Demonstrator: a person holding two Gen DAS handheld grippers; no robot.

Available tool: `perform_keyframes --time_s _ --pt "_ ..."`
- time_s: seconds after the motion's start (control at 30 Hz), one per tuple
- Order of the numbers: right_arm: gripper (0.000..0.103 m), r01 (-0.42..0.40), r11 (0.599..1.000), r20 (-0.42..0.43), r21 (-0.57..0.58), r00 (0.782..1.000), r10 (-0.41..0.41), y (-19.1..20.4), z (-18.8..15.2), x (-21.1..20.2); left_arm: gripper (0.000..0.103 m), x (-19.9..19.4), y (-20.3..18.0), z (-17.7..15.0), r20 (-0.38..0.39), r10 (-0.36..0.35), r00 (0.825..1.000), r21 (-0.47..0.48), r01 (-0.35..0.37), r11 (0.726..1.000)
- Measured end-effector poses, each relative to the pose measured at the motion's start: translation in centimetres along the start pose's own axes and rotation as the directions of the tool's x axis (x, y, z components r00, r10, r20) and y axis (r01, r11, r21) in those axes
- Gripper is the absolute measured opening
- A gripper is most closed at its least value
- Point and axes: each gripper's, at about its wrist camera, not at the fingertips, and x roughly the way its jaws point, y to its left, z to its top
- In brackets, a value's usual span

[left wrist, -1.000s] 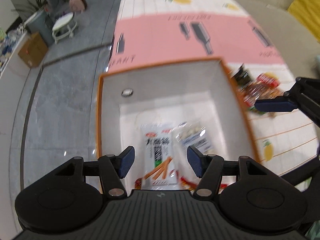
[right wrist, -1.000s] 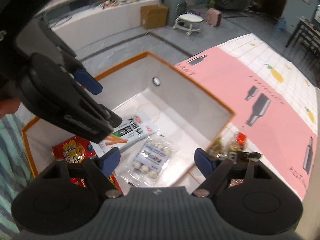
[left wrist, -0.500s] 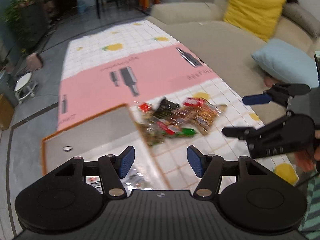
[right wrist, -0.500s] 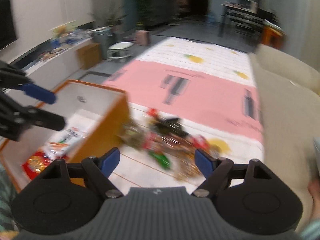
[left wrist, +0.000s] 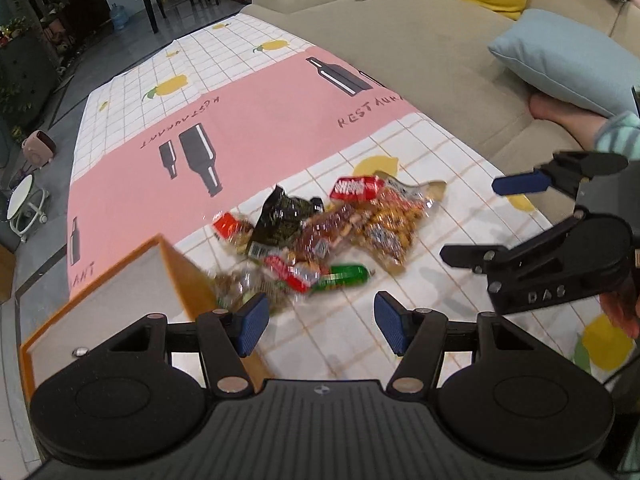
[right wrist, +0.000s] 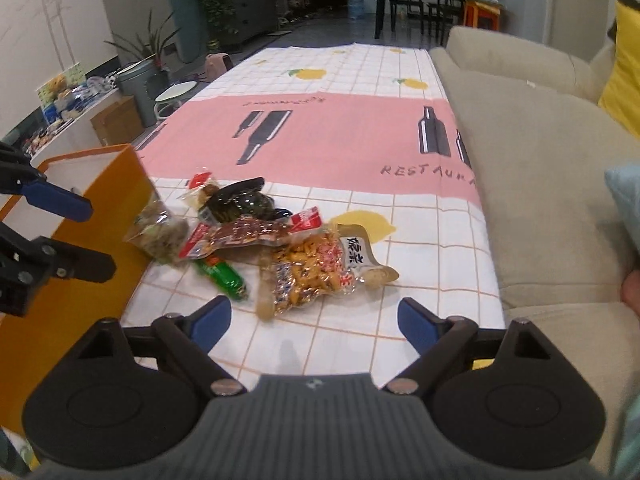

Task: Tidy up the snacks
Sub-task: 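Move both grippers back to the remaining snack pile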

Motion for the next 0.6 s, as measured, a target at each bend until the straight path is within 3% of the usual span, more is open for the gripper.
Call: perform_keyframes --time_s 0.13,0.3,0.47,0.6 --pt "0.088 -0.002 1.000 -0.010 0.008 1.000 0.003 -0.5 0.5 1.9 0.071 1.8 0.1 1.4 -0.008 -0.021 1.000 0.016 0.022 1.000" --pt "0.088 0.000 1.000 -0.042 0.012 0.999 0.000 -1.1 1.0 4.4 0.072 3.7 -0.7 2.7 -0.001 -0.013 1.000 0.123 0.013 0.992" --pt "0.083 -0.017 0.994 -0.087 0.106 0.996 0.027 -2.3 0.6 5.6 0.072 6.8 -2.2 3.6 -0.037 0.020 0.999 0.261 -0.010 0.965" --pt "0.078 0.027 0.997 -0.116 0.068 0.993 -0.019 -2.2 0.1 6.2 0.072 8.9 -2.9 3.9 -0.055 0.041 0.998 0.327 -0.021 0.945"
